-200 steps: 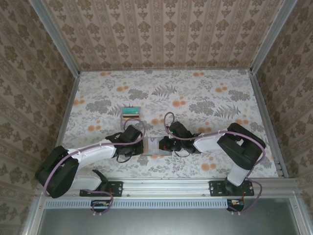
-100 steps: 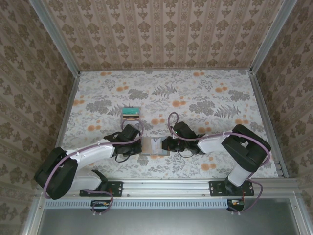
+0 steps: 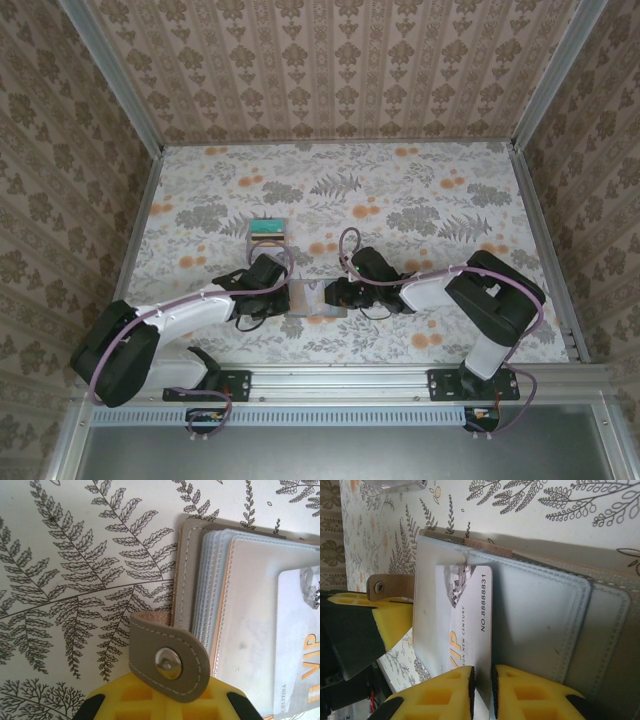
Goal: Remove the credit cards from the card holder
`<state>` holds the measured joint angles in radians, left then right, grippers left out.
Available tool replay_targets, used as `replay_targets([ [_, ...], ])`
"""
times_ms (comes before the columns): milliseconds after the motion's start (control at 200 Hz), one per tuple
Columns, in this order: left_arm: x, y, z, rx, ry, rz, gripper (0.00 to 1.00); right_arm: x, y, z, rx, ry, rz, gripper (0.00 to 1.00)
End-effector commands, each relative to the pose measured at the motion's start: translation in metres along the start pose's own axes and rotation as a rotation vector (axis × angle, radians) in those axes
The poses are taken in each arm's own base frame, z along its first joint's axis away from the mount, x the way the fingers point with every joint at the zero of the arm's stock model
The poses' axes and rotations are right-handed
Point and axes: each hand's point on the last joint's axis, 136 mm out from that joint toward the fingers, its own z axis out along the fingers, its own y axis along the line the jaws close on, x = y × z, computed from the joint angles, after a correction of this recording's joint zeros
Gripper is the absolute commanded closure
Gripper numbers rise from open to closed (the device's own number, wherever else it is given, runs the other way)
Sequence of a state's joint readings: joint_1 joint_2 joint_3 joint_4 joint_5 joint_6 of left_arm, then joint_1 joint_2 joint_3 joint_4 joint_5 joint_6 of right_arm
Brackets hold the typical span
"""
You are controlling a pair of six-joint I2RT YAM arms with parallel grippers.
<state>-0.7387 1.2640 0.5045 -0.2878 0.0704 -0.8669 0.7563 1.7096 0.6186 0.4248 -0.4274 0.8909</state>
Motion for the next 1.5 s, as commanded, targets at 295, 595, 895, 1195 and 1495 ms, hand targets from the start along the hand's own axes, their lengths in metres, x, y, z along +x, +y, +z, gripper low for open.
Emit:
replay_targets([
  [295,0.015,0.02,0.006,-0.079,0.05,0.014,1.0,0.001,-0.019,-0.01,0.054,-0.041,0.016,0.93],
  [595,0.015,0.021,0.005,-0.078,0.046,0.013,1.0,-0.001,-0.032,-0.022,0.067,-0.094,0.053,0.96],
  [895,0.014,0.018,0.003,-0.068,0.041,0.014,1.0,-0.011,-0.007,-0.048,0.031,-0.146,-0.031,1.0],
  [1195,0.003,0.007,-0.019,-0.016,-0.024,0.021,0.92,-0.032,0.031,-0.098,0.106,-0.201,-0.288,1.0],
  [1495,-0.02,0.015,-0.081,-0.001,-0.21,0.006,0.39,-0.063,0.093,-0.11,0.118,-0.198,-0.658,1.0],
])
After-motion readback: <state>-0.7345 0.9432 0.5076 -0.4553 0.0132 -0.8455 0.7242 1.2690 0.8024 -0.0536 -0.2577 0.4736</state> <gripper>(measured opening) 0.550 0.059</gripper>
